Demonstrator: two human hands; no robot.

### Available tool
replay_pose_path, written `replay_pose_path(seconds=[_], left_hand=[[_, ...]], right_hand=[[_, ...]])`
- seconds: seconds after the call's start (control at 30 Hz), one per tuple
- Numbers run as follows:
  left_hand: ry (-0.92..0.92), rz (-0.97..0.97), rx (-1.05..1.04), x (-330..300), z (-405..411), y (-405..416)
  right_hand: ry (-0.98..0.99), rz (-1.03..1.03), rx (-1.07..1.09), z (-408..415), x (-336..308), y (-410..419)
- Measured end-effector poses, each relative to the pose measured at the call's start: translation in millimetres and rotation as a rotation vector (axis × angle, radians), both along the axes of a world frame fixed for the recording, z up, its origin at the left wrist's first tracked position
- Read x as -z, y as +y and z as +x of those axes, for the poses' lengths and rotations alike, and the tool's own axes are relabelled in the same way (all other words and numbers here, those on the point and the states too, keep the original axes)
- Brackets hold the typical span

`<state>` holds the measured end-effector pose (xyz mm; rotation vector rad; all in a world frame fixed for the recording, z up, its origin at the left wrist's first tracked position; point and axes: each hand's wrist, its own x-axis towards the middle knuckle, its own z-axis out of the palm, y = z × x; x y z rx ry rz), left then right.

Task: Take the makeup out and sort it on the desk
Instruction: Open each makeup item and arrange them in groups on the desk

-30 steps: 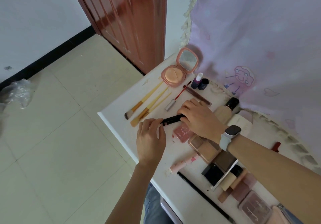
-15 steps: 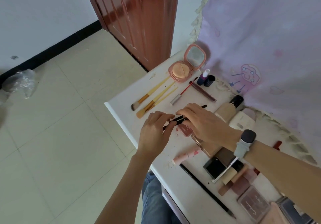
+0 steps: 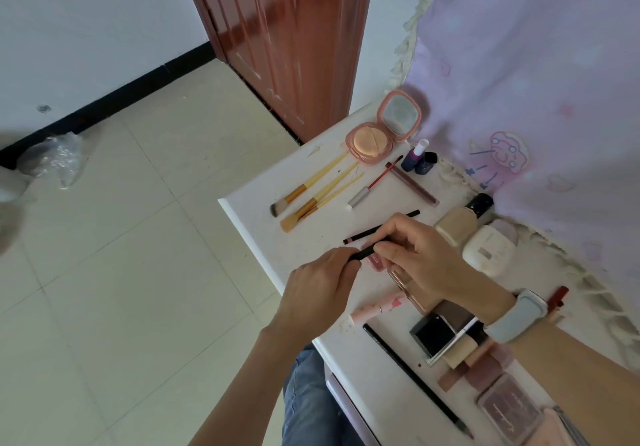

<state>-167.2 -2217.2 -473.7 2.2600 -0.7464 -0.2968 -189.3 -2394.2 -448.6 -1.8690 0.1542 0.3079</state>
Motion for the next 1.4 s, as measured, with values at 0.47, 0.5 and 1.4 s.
replay_pose_path(seconds=[0.47, 0.5, 1.4], left_hand=[[0.005, 0.001, -0.110, 0.1, 0.0, 4.6], [0.060, 0.036, -0.109, 1.0, 0.8, 6.3], [-0.373, 0.048, -0.197, 37.2, 19.5, 1.7]], right_hand=[[-0.026, -0.021, 0.018, -3.6, 4.6, 3.8], [-0.022, 0.005, 0.020, -2.5, 3.6, 2.1], [-0.336, -0.645, -0.136, 46.0, 46.2, -2.8]])
